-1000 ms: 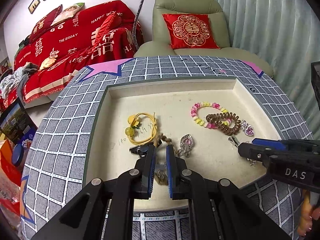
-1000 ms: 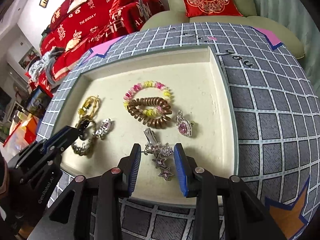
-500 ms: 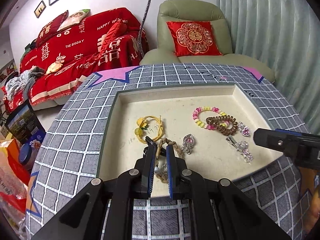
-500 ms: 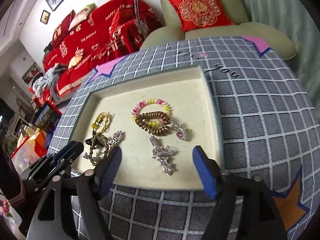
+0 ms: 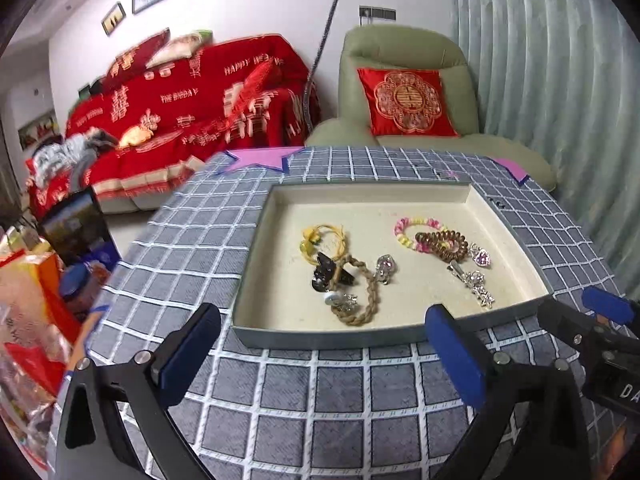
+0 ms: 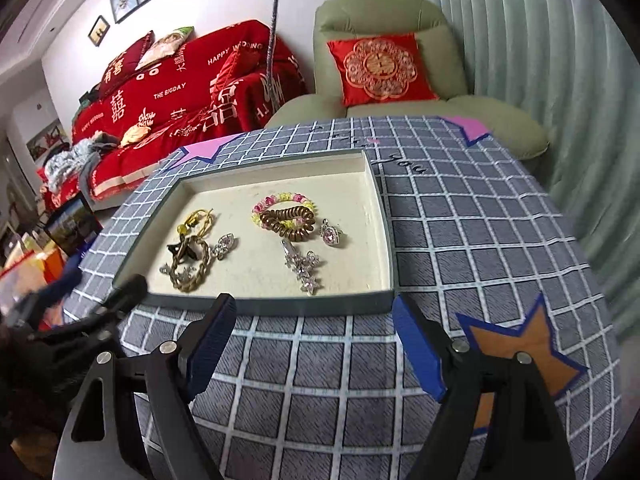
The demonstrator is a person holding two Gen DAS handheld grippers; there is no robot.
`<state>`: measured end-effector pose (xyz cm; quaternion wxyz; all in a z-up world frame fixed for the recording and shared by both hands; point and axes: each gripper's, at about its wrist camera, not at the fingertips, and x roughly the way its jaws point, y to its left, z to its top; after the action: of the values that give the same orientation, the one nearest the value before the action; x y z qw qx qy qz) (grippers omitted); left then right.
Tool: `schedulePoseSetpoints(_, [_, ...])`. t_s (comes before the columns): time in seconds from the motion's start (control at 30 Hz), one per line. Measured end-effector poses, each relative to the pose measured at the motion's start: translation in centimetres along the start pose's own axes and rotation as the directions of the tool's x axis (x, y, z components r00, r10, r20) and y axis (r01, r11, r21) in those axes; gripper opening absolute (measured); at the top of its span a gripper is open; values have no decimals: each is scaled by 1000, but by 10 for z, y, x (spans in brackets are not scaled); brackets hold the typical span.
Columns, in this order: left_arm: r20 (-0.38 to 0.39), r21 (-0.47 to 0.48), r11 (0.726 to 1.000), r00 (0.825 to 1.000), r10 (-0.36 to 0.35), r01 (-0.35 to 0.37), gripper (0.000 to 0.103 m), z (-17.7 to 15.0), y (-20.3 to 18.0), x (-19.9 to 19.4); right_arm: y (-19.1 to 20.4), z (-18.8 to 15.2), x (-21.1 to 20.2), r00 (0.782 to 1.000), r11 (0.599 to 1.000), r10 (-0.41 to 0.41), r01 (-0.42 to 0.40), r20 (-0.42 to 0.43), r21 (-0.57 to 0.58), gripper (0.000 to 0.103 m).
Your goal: Organize jewelry
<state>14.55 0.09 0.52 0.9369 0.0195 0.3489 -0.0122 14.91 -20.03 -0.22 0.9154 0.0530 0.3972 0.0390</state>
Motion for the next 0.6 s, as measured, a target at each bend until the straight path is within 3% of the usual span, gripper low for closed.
schedulePoseSetpoints(0.17, [-15,-7,1000,1000,-12,12,103,-16,-1,0,4,-14,-11,999,999,-28,28,28,-15,103])
schedulePoseSetpoints(0.6, [-33,-28,1000,999,5,-6,103,-41,2,-24,-9,-41,-39,992,996,-84,82,91,21,103])
